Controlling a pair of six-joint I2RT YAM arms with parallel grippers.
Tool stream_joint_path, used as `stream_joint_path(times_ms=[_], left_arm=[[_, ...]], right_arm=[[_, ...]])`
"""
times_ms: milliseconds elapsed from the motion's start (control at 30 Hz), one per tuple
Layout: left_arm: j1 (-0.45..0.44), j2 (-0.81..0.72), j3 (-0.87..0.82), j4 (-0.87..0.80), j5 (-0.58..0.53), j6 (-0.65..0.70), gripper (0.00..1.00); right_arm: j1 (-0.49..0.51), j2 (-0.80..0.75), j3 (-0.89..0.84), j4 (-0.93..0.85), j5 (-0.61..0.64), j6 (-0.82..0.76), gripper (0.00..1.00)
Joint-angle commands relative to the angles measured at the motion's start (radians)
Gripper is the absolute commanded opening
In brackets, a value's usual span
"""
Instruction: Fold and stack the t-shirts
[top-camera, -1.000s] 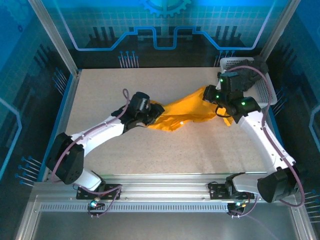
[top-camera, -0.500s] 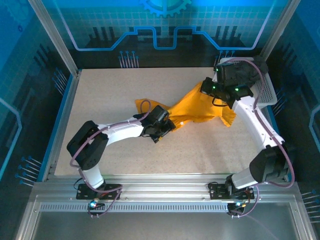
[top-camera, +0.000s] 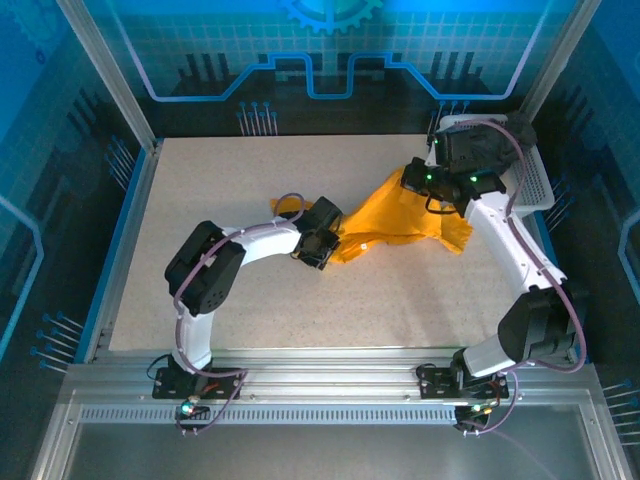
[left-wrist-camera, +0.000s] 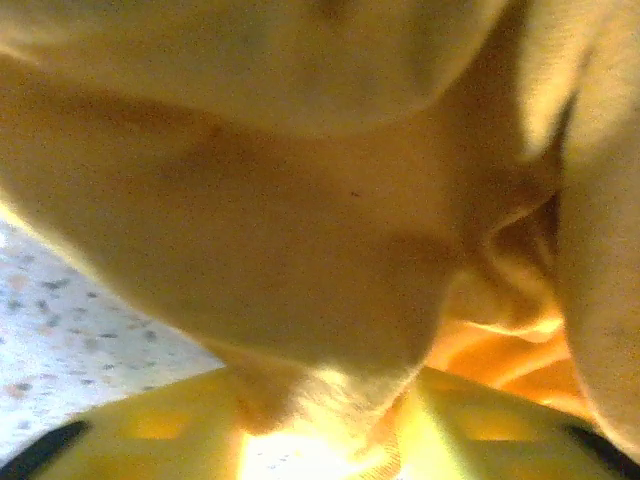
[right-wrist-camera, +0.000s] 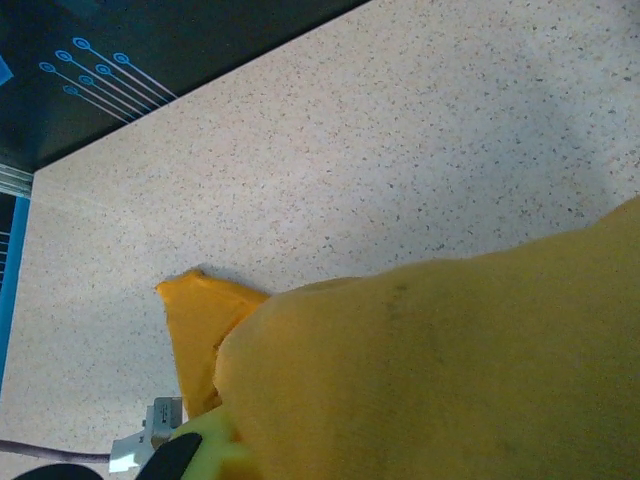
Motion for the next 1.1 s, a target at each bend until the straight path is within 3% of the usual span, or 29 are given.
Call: stream_joint_path(times_ms=[0,67,300,633,733,833,933,1067], left_arm=[[0.026,0.086,0.037,0.135,-0.005,-0.008,0.20],[0.032,0.077,0.038,0.154,-0.001,0.011,0.00],[0.027,-0.096,0.018,0.210,0.035,0.197,0.00],[-0.086,-0.570,-0.111,0.289,0.152,0.464,0.00],[-0.107,-0.655,-0.099,0.304,0.158,0.453,0.00],[-0.108,-0.702,-0.080,0.316,0.132,0.424,0.00],[-0.105,-0.703,-0.046,0.327,0.127,0.410,0.00],[-0.105,-0.682,-0.030,0.350,0.148,0.373,0.00]], right_arm=[[-0.017,-0.050,-0.030,0.017,-0.023,-0.004,0.00],[-0.020,-0.058,-0.041,0.018,-0.024,-0.005,0.00],[-0.048,-0.088,-0.036,0.032,-0.035,-0.036,0.00],[-0.095,-0.059,0.088,0.018,-0.111,-0.093,0.00],[-0.098,0.087,0.217,-0.163,-0.194,-0.111,0.47],[-0.098,0.063,0.128,-0.125,-0.226,-0.056,0.70],[-0.095,-0.070,-0.013,-0.079,-0.193,0.024,0.82],[-0.084,-0.281,-0.252,-0.095,-0.163,0.157,0.79]])
